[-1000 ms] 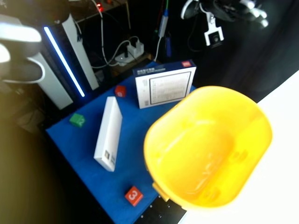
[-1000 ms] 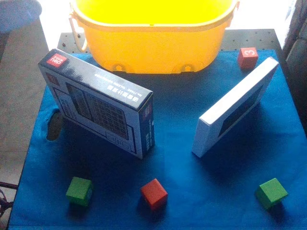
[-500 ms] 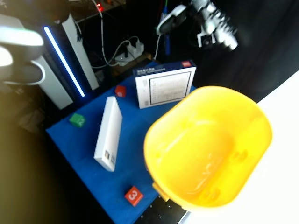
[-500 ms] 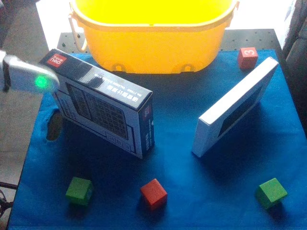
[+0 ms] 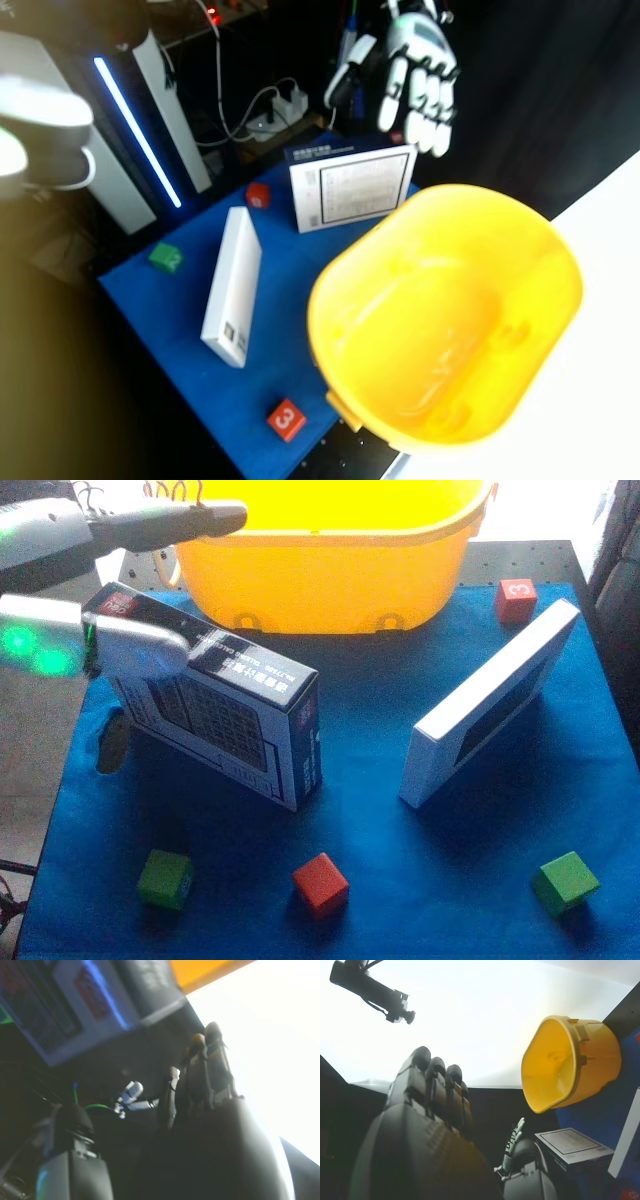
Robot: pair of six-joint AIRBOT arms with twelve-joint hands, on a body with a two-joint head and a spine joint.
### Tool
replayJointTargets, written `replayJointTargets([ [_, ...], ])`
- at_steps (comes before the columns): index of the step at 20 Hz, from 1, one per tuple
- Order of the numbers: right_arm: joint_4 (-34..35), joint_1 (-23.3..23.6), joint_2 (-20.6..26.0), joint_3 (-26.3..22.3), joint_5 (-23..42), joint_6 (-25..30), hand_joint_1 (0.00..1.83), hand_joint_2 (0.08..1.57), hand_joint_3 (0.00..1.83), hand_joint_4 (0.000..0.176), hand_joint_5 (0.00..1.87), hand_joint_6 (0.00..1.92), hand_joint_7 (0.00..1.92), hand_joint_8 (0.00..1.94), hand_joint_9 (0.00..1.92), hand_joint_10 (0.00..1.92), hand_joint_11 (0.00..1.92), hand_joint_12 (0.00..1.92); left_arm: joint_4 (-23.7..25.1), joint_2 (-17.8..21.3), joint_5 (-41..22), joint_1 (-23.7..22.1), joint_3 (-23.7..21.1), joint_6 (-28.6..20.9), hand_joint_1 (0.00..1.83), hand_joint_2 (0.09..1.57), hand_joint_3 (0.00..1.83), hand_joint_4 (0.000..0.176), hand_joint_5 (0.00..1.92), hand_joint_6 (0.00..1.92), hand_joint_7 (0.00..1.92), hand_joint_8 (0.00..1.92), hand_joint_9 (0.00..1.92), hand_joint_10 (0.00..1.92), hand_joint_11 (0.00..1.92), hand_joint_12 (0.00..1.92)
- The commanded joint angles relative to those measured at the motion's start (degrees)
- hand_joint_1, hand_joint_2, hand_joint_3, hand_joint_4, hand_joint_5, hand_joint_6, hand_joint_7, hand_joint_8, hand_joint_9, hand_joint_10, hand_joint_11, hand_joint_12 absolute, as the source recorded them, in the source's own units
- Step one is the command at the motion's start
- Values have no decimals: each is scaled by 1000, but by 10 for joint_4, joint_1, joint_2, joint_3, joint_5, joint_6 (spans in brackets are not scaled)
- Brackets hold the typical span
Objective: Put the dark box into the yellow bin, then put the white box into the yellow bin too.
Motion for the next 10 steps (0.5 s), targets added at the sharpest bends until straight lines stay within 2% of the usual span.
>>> replayJointTargets([
  [1, 13, 11, 0, 1, 53, -3, 94, 1049, 2, 0, 180, 0, 288, 0, 195, 0, 0, 311, -28, -4, -45, -10, 6, -9, 102, 1187, 11, 76, 108, 2, 158, 2, 202, 2, 177, 60],
  [3, 14, 11, 0, 1, 53, -3, 85, 1042, 0, 0, 176, 0, 277, 0, 185, 0, 0, 298, -12, -18, -40, -11, 19, -37, 98, 1272, 12, 68, 137, 3, 168, 1, 217, 2, 202, 69],
  [4, 14, 11, 0, 1, 53, -3, 86, 1037, 0, 0, 171, 0, 265, 0, 184, 0, 0, 297, -3, -24, -35, -11, 24, -45, 462, 925, 0, 51, 103, 0, 156, 0, 226, 2, 220, 83],
  [5, 14, 11, 0, 1, 53, -3, 86, 1038, 0, 0, 166, 0, 257, 0, 183, 0, 0, 297, 3, -28, -33, -11, 27, -52, 554, 816, 0, 45, 88, 0, 133, 0, 218, 0, 218, 91],
  [7, 14, 11, 0, 1, 53, -3, 54, 1041, 0, 0, 137, 2, 237, 1, 157, 2, 0, 237, 20, -35, -25, -11, 33, -70, 553, 818, 0, 49, 88, 1, 146, 7, 241, 9, 254, 111],
  [8, 14, 11, 0, 1, 53, -3, 59, 1044, 1, 0, 136, 4, 236, 2, 155, 2, 0, 225, 28, -36, -20, -11, 33, -74, 556, 797, 0, 59, 100, 5, 165, 13, 252, 12, 264, 117],
  [9, 14, 11, 0, 1, 53, -3, 92, 1040, 0, 0, 157, 3, 249, 2, 169, 4, 0, 254, 34, -36, -16, -11, 33, -78, 516, 810, 0, 58, 106, 7, 188, 18, 250, 9, 257, 116],
  [10, 14, 11, 0, 1, 53, -3, 88, 1036, 0, 0, 149, 1, 243, 1, 165, 1, 0, 245, 39, -37, -14, -11, 35, -84, 502, 815, 0, 79, 108, 3, 230, 10, 272, 6, 254, 122],
])
